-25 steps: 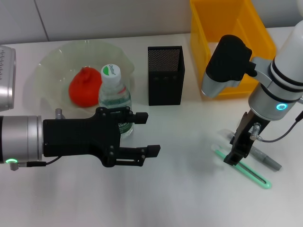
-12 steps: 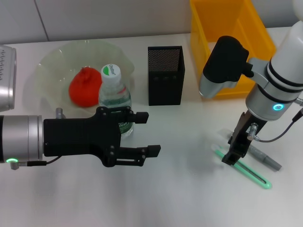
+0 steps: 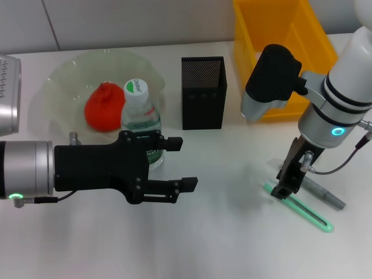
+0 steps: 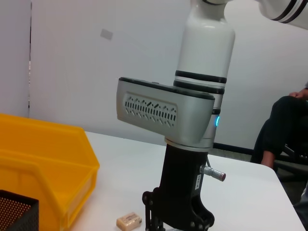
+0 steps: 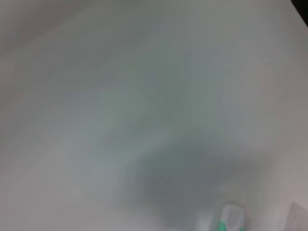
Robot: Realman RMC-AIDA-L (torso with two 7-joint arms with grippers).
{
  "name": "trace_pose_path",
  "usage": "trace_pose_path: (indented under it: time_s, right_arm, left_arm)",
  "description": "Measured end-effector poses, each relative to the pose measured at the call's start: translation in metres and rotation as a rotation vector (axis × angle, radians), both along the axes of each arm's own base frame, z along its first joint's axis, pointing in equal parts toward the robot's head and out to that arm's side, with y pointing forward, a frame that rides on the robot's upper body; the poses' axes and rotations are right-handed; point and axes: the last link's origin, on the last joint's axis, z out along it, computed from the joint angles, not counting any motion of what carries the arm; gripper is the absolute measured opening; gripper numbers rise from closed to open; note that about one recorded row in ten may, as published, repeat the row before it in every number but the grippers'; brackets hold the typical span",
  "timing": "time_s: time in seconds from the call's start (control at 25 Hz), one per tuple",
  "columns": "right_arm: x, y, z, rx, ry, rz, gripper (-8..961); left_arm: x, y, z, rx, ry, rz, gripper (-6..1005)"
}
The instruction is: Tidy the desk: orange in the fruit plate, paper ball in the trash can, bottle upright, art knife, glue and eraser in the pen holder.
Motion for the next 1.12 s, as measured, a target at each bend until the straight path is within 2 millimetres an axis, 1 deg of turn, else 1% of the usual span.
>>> trace_pose_path:
  time_s: [0.04, 0.24, 0.52, 1.0, 1.12]
  right_arm:
    - [0.0002, 0.0001, -0.0006, -0.003, -0.001, -0.003, 501]
    - [0.0008, 0.0002, -0.0019, -0.008, -0.004, -0.007, 370]
    - [0.0007, -0.0004, -0.0034, -0.011, -0.01, -0.01, 366]
    - [-0.0003, -0.0016, -0.0063, -0.01, -0.025, -0.017, 267]
    - [-0.0007, -0.0014, -0.0063, -0.007, -0.025, -0.019, 208]
  left_arm:
    - [0.0001, 0.0001, 0.0, 0.0, 0.0, -0.001, 799]
    - [-0.0001, 0.0001, -0.0002, 0.004, 0.001, -0.008, 800]
    - [-0.0016, -0.0004, -0.0015, -0.002, 0.001, -0.001, 799]
    - [-0.0014, -0.0002, -0.0016, 0.002, 0.001, -0.01, 799]
    - [-0.0014, -0.0001, -0.0016, 0.002, 0.002, -0.011, 800]
